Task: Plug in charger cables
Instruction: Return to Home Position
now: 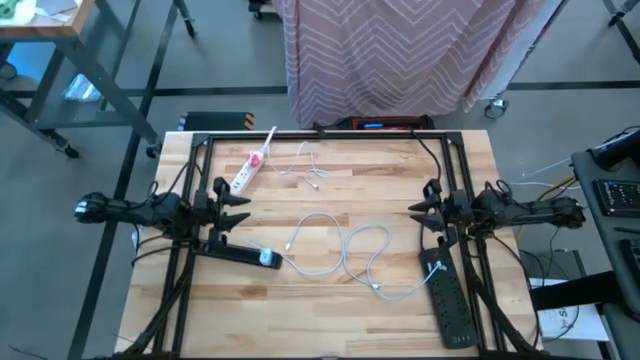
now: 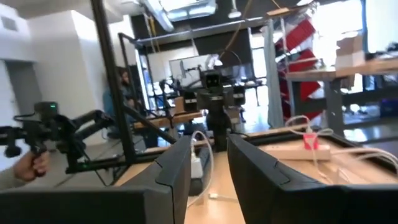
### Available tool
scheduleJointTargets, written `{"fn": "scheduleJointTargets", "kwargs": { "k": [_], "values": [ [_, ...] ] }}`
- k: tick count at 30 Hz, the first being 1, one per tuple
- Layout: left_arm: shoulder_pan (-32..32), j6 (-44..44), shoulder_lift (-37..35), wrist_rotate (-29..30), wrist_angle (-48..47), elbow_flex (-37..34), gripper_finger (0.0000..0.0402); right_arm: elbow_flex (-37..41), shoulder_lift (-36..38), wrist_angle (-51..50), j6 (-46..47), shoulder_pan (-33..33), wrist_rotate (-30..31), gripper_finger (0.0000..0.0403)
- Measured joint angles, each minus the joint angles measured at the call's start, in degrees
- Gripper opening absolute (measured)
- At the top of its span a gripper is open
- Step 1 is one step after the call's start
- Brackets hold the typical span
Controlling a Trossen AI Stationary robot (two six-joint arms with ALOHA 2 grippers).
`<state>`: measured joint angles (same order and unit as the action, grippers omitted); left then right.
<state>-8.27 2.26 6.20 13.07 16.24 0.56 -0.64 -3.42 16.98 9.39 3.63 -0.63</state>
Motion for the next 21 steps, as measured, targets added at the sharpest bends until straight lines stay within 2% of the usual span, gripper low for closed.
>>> {"fn": "scheduleJointTargets", "kwargs": {
  "k": [7, 12, 17, 21],
  "values": [
    [0.00, 1.00, -0.31, -0.09, -1.29, -0.01, 0.0158, 0.00, -0.04, -5.06, 1.24, -4.96, -1.29, 0.0101],
    [2.15, 1.79, -0.89, -0.40, -1.28, -0.02, 0.0161, 0.00, 0.00, -4.18, -0.31, -6.87, -1.53, 0.0109],
    [5.29, 4.70, -3.14, -8.39, -2.94, -0.04, 0.0171, 0.02, -0.02, -4.50, -2.07, -7.70, -3.41, 0.0112],
    [6.20, 3.33, -5.98, -7.72, -7.31, -0.04, 0.0178, 0.02, -0.02, -4.61, -5.50, -7.68, -3.44, 0.0106]
  ]
}}
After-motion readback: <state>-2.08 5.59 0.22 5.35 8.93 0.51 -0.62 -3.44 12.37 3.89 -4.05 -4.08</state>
